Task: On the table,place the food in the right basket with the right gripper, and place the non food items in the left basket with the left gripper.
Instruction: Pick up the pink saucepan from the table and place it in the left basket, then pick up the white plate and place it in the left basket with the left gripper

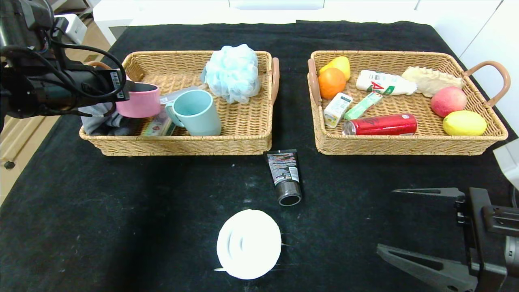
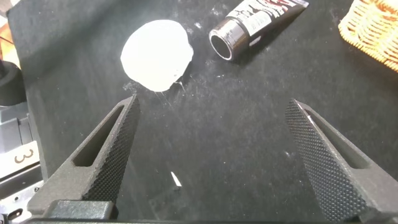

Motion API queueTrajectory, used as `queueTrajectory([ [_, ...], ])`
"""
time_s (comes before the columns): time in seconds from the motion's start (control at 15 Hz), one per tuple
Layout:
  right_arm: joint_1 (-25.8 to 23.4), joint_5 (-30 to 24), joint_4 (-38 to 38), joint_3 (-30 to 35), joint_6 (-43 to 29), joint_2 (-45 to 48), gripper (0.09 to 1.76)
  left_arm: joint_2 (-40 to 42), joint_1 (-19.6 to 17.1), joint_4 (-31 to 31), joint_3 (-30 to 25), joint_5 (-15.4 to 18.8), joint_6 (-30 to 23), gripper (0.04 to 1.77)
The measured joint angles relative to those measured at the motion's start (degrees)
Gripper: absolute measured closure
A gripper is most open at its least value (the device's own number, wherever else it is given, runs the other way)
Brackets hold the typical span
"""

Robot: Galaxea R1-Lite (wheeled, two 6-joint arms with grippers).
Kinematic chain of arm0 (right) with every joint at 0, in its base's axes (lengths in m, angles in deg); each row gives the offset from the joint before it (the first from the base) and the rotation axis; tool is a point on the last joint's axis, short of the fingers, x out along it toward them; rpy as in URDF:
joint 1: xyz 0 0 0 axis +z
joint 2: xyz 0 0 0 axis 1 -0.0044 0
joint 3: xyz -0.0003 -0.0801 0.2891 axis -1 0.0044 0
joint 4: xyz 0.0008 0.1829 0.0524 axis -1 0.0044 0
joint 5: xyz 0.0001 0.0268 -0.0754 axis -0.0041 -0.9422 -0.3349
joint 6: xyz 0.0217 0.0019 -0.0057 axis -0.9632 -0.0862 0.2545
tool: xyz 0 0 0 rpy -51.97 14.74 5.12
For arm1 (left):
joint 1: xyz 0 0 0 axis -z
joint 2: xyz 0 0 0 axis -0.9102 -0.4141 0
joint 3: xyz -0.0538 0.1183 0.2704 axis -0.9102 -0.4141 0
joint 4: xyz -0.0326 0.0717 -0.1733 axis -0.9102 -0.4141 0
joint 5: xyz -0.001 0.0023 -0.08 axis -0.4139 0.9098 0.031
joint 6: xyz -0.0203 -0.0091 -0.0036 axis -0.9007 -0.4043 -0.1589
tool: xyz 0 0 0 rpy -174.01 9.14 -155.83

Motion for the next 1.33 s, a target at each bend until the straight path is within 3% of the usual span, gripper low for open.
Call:
queueTrajectory([
  [0.27,0.01,0.0,-0.02,0.02,0.09,-0.16,0.14,0.13,0.07,-0.11,-0.41,-0.13,-0.21,0.59],
  [0.73,0.26,0.0,0.0,0.17,0.12,0.52,0.14,6.23,3.91,-0.99,-5.4,-1.45,-0.13,0.3],
  [1.13,0.78,-0.02,-0.02,0.3,0.15,1.6,0.14,13.69,17.12,-5.08,-9.4,-6.25,0.12,0.19],
  [1.33,0.94,-0.02,0.0,0.28,0.15,1.83,0.14,16.75,22.95,-8.01,-11.33,-6.75,-0.16,0.16],
])
